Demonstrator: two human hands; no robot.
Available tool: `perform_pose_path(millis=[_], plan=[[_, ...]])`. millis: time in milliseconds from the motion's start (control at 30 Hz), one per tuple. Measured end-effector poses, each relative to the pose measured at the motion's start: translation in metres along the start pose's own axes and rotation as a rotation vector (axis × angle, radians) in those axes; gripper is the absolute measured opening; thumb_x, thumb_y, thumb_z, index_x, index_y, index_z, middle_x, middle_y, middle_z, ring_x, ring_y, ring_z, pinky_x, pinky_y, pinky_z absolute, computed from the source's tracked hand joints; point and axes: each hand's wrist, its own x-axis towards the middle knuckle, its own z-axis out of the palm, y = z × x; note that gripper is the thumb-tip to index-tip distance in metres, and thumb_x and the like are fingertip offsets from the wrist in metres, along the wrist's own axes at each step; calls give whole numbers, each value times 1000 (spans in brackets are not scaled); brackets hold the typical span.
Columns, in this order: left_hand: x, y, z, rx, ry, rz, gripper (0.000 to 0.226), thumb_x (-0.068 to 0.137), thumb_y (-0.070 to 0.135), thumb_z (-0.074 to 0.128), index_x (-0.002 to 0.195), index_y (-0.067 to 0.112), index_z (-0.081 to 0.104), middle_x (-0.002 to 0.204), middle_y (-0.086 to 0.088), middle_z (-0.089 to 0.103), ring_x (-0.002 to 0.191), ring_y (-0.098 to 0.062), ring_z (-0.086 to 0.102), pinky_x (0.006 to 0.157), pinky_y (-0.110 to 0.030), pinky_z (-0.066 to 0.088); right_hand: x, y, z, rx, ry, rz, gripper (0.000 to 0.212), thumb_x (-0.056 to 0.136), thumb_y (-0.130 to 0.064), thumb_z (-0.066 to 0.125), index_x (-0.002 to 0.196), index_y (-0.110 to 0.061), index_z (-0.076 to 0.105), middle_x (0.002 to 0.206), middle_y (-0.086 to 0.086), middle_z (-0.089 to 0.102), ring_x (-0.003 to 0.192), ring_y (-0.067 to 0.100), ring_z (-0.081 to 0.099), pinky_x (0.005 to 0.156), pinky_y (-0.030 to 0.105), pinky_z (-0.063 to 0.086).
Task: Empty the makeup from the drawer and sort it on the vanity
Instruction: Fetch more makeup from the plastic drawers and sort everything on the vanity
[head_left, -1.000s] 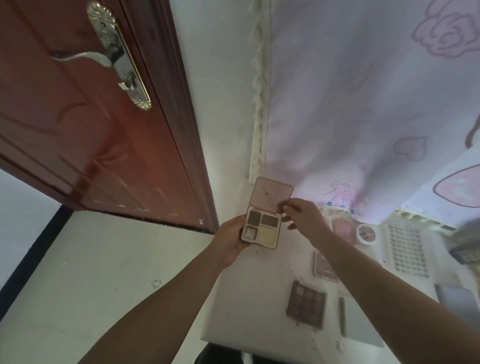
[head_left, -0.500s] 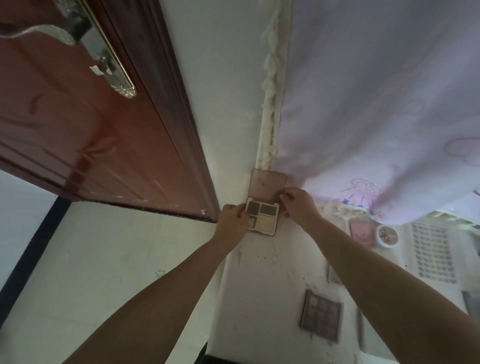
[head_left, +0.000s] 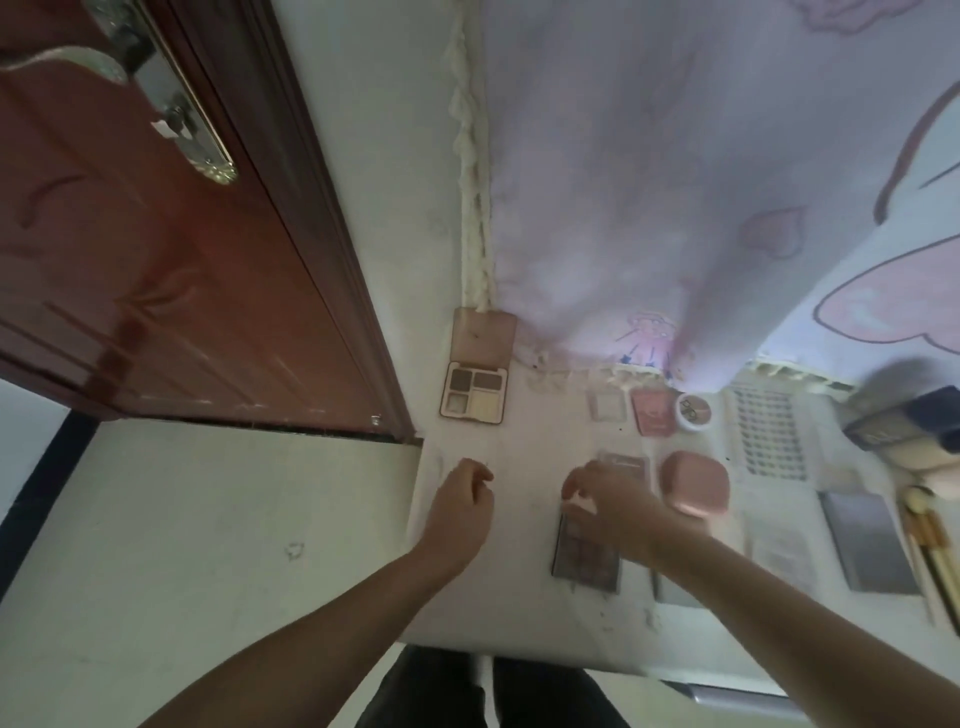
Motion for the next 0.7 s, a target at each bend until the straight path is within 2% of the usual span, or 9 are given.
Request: perform_pose_path(millis=[67, 133, 233, 333, 400, 467, 500, 600, 700], plan=[[-13, 3, 26, 98, -167, 23, 25, 98, 13, 40, 118, 12, 55, 122, -6, 57, 102, -12, 54, 84, -14, 42, -30, 6, 27, -165, -81, -37, 44, 88, -41, 52, 125, -18, 50, 132, 3, 44, 122, 25, 42, 97, 32, 39], [-17, 11, 43, 163, -233, 28, 34, 98, 15, 39, 128, 9, 53, 130, -8, 53, 118, -19, 51, 99, -23, 36, -46, 13, 47, -216, -48, 20, 61, 83, -46, 56, 135, -22, 37, 143, 2, 32, 130, 24, 35, 106, 34, 33], [-19, 22, 58, 189, -275, 31, 33, 95, 12, 40, 118, 5, 62, 121, -16, 59, 109, -26, 56, 93, -29, 43, -50, 17, 60, -268, 65, -5, 56, 85, -42, 54, 134, -22, 35, 146, 4, 31, 132, 24, 33, 107, 34, 30], [-21, 26, 60, 143, -284, 3, 33, 93, 9, 39, 114, 4, 64, 114, -17, 62, 101, -27, 59, 87, -31, 46, -48, 14, 60, -235, 109, -4, 48, 85, -38, 51, 128, -20, 39, 139, 5, 36, 124, 25, 38, 95, 32, 40], [-20, 26, 54, 57, -278, -31, 34, 95, 9, 39, 119, 7, 62, 118, -12, 62, 105, -24, 58, 91, -30, 47, -48, 10, 54, -171, 113, 4, 50, 82, -39, 54, 126, -20, 40, 135, 3, 38, 121, 24, 38, 90, 32, 42], [-18, 26, 41, -159, -245, -132, 29, 98, 13, 39, 118, 11, 60, 119, -12, 62, 104, -23, 59, 94, -36, 49, -47, 4, 43, -20, 139, 14, 51, 80, -39, 58, 123, -20, 41, 133, 1, 38, 120, 22, 39, 90, 32, 43], [-18, 26, 33, -336, -268, -210, 27, 100, 18, 40, 115, 11, 60, 117, -14, 62, 101, -23, 61, 91, -38, 52, -45, 0, 36, 64, 169, 8, 50, 79, -40, 61, 121, -20, 42, 132, 0, 39, 117, 20, 41, 90, 31, 44], [-18, 25, 8, -926, -507, -429, 44, 100, 39, 39, 122, 6, 60, 123, -21, 60, 104, -30, 61, 88, -40, 54, -38, -19, 15, 235, 257, -77, 52, 77, -42, 66, 120, -22, 43, 129, -6, 40, 108, 15, 47, 86, 24, 44], [-21, 23, -10, -1175, -614, -402, 54, 95, 46, 40, 128, 7, 57, 129, -21, 57, 110, -31, 60, 94, -42, 50, -33, -33, -2, 326, 267, -171, 51, 78, -43, 67, 120, -27, 43, 123, -11, 41, 104, 7, 44, 83, 18, 36]])
